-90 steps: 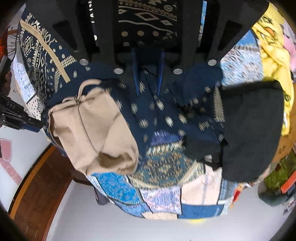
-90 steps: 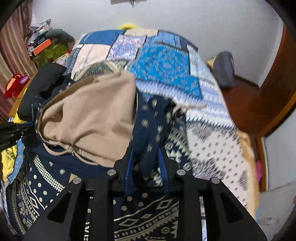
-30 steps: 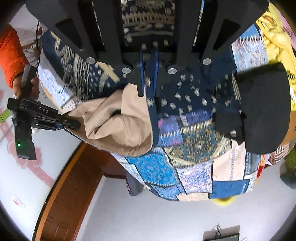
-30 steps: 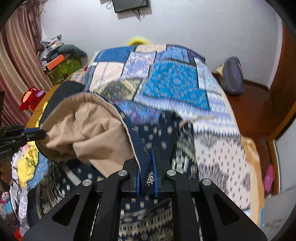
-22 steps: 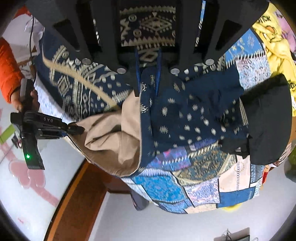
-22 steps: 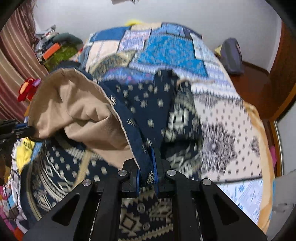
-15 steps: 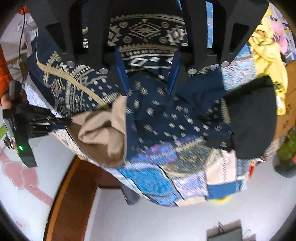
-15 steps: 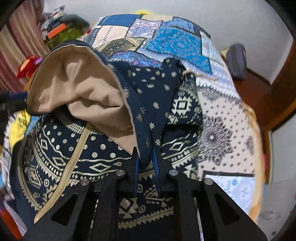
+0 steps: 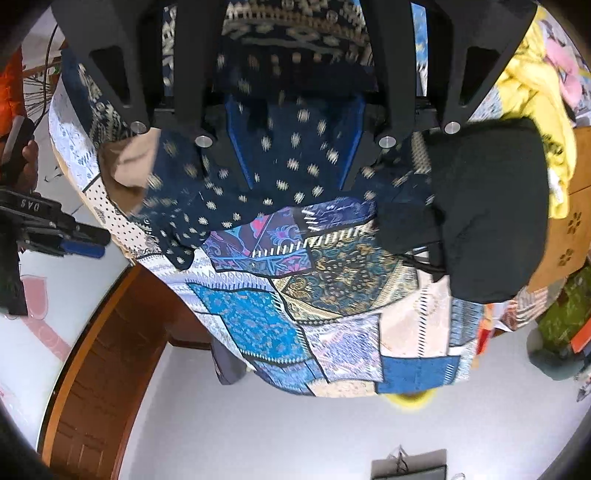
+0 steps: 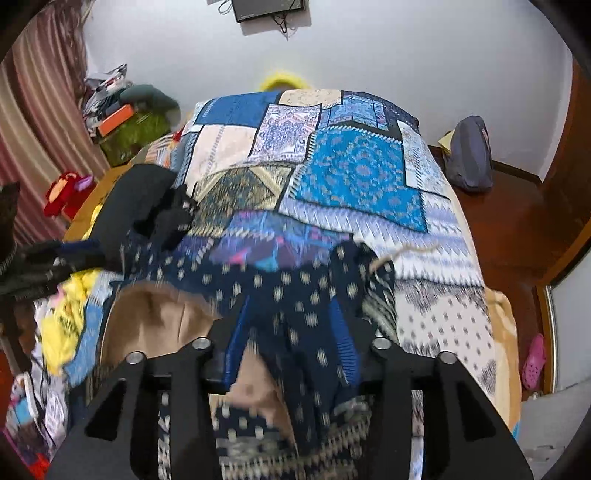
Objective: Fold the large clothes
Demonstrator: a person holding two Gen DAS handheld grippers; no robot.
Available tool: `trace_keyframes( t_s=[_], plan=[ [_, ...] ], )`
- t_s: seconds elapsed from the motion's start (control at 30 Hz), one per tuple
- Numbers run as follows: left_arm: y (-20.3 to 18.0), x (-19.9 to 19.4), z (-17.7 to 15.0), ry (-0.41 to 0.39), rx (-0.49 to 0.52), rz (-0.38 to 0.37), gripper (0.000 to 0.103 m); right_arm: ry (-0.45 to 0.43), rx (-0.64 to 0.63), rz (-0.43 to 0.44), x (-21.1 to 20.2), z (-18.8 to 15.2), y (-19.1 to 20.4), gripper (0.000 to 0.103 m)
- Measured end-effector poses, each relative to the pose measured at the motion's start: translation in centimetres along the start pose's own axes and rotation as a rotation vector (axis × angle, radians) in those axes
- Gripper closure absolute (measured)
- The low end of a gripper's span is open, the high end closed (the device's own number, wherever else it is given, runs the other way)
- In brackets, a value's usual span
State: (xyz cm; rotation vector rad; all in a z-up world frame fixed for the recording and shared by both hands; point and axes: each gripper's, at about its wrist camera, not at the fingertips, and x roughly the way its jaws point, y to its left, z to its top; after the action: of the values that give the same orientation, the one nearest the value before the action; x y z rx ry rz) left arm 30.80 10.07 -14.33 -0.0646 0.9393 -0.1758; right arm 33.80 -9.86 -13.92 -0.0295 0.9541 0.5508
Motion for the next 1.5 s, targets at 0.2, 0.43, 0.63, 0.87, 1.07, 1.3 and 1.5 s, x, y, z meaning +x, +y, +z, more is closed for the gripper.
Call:
trace_keyframes(
  t_s=[0.2,0.43,0.63,0.87,1.07,1.3,1.5],
  plan=[
    [-0.5,5.7,-0.6,0.132,-0.003,-0.025,0.055,0.153,0.137,0.137,5.8,0.7,-0.6,0.061],
    [-2.2,4.7,-3.4,0.123,0.060,-0.071,0.055,0.269,0.169,0.228,6.4,-3.1,-0.5,0.061],
    [-3.3,2.6,-6.6,0.118,0.145,-0.060,0.052,0.292,0.024,0.164,3.6,-6.9,0.7,0.061],
    [-4.0,2.2,-10.7,0.121,0.187,0.002,0.041,0.272,-0.044,0.121,2.4,-10.8,1.8,0.056],
    [-3.0,1.4,-11.1,0.106,0.110,0.006,0.034,0.258,-0.082,0.069,1.3,-11.3,2.5,0.052],
    [0.2,-2.4,-9.4,0.007,0.011,0.065,0.031,0.108,-0.069,0.011,-3.3,-8.8,0.5,0.052],
    [5.4,-3.7,-8.3,-0.062,-0.137,0.126,0.021,0.012,-0.006,-0.056,-4.5,-6.2,-2.2,0.052]
  ],
)
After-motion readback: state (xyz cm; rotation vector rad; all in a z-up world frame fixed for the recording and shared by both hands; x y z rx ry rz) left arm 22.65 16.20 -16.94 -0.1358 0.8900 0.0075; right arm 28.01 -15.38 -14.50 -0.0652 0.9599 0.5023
